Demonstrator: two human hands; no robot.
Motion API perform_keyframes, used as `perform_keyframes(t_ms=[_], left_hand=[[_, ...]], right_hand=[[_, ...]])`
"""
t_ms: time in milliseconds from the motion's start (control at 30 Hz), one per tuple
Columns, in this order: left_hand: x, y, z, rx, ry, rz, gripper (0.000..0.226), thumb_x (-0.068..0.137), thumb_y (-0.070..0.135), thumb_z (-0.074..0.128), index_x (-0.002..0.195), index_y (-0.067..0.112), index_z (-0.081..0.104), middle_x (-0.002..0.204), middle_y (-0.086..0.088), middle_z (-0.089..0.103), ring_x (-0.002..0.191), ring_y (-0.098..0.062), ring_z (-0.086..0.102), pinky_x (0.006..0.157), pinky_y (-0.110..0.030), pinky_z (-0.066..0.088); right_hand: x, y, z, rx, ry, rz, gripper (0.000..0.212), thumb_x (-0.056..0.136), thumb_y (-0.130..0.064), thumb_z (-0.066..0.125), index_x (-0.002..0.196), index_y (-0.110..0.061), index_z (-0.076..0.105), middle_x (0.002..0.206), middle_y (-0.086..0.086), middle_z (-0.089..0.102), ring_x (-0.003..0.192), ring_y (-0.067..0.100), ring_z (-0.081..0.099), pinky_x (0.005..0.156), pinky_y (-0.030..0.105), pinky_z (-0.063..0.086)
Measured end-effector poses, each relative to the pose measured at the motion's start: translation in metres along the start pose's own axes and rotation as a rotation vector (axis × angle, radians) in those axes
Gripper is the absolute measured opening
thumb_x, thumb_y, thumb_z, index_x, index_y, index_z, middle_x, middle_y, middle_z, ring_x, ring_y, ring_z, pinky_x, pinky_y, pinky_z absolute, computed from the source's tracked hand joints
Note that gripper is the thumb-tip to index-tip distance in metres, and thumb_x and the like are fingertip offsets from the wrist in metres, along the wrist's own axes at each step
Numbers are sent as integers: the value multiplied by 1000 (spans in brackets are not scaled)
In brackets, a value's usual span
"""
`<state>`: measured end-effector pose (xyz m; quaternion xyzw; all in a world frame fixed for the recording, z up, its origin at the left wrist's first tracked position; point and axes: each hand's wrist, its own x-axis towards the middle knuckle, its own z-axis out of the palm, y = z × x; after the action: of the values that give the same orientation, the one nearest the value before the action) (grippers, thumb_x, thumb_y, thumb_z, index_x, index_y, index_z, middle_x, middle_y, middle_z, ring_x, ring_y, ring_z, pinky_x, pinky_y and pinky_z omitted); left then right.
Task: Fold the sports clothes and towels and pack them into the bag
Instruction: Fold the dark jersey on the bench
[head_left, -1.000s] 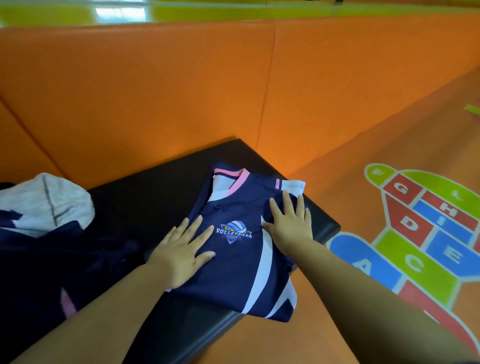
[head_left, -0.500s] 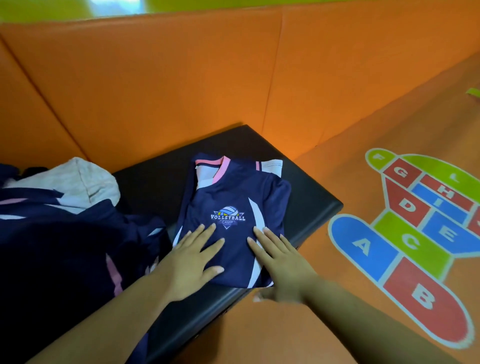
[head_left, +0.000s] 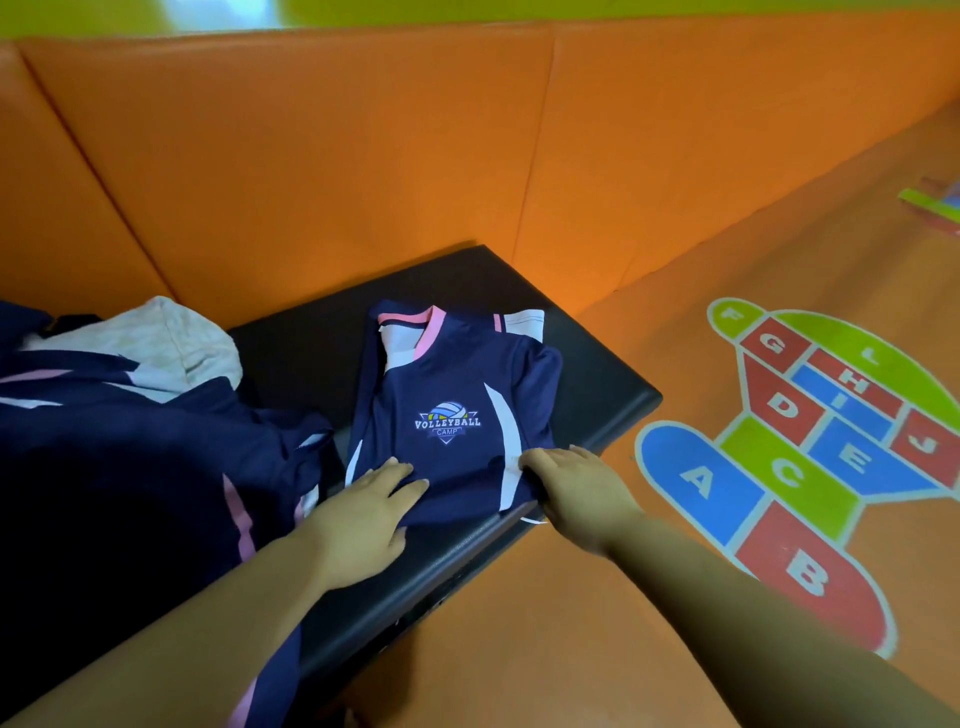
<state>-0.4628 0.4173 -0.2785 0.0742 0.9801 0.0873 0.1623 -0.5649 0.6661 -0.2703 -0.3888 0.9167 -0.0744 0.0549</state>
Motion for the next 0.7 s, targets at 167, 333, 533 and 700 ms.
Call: perform_keyframes(t_ms=[167, 333, 533, 700], left_hand=[[-8, -5, 2, -71, -100, -28, 72, 92, -6, 33, 151, 17, 0, 160, 2, -8, 146, -11, -8, 114, -17, -1], [-22, 1, -12, -201, -56, -114, 52, 97, 9, 33, 147, 24, 28, 151, 3, 35, 136, -10, 35, 104, -20, 31], [-43, -10, -39, -608, 112, -103, 17, 91, 21, 56, 85, 33, 67, 69, -1, 63, 65, -17, 60, 66, -31, 49], [-27, -20, -73, -856, 240, -164, 6, 88, 18, 66, 88, 22, 69, 74, -8, 70, 62, -11, 60, 62, -28, 50]], right_hand=[[-11, -1, -11, -9, 11, -57, 30, 86, -10, 59, 115, -14, 65, 117, 4, 61, 102, 28, 58, 82, 37, 47], [-28, -1, -21, 92, 10, 10, 26, 88, -8, 54, 109, -14, 68, 105, 4, 65, 92, 27, 60, 75, 38, 49], [-47, -1, -46, 497, -40, 235, 35, 93, -4, 43, 97, -34, 60, 84, -23, 60, 75, -4, 55, 65, 11, 41], [-25, 10, -62, 781, 132, 382, 23, 95, -12, 48, 93, -31, 60, 89, -10, 66, 84, 10, 61, 72, 24, 47]])
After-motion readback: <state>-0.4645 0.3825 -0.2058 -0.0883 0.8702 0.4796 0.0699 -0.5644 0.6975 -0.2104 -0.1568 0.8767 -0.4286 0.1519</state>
